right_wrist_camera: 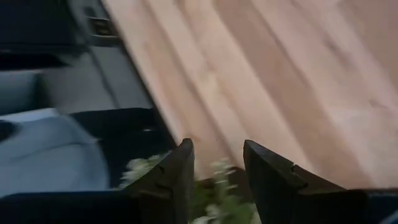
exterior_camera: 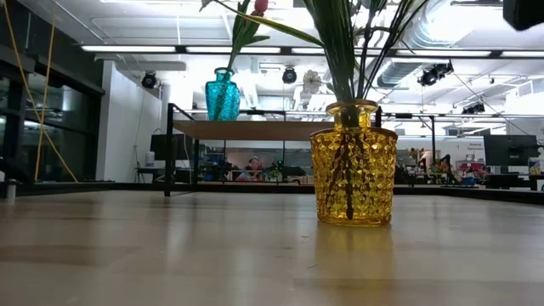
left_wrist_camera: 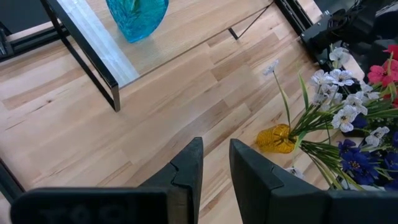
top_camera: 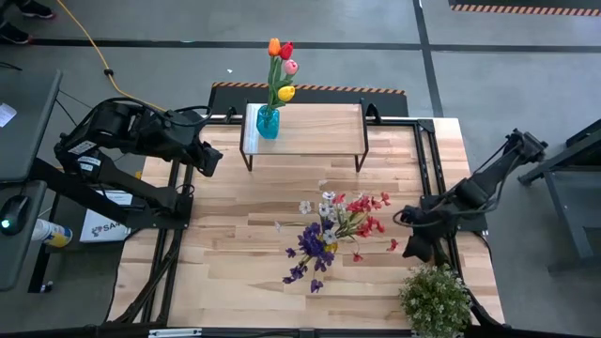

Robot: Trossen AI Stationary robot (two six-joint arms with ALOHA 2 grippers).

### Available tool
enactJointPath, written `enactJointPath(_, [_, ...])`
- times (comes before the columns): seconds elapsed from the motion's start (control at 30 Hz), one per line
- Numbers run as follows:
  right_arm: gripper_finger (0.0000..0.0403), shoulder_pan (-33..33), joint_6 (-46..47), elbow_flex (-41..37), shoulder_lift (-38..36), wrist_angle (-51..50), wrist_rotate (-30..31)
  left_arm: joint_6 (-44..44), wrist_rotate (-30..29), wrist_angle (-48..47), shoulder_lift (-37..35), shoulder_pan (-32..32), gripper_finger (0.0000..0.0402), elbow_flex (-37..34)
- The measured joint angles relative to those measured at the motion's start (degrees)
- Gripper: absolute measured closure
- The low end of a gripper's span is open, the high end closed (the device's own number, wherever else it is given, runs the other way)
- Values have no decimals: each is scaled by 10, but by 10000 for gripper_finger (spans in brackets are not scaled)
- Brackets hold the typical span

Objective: Pick and place flowers into a vace then onto a shelf
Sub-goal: Put the yellow flower vase on the shelf

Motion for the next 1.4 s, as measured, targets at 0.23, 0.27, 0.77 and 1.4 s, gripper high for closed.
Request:
enactJointPath(0.23, [272,23,41,0,-44,97,23,0,-1,0,0,0,289,0])
enactJointPath(0.27, [272,25,42,0,-47,115,26,0,-1,0,0,0,289,0])
enactJointPath(0.77, [272,91,-99,0,-67,424,209,0,10,0,0,0,289,0])
enactJointPath(1.4, [272,199,-614,2,-67,762,344,116,56,0,77,-156,289,-1])
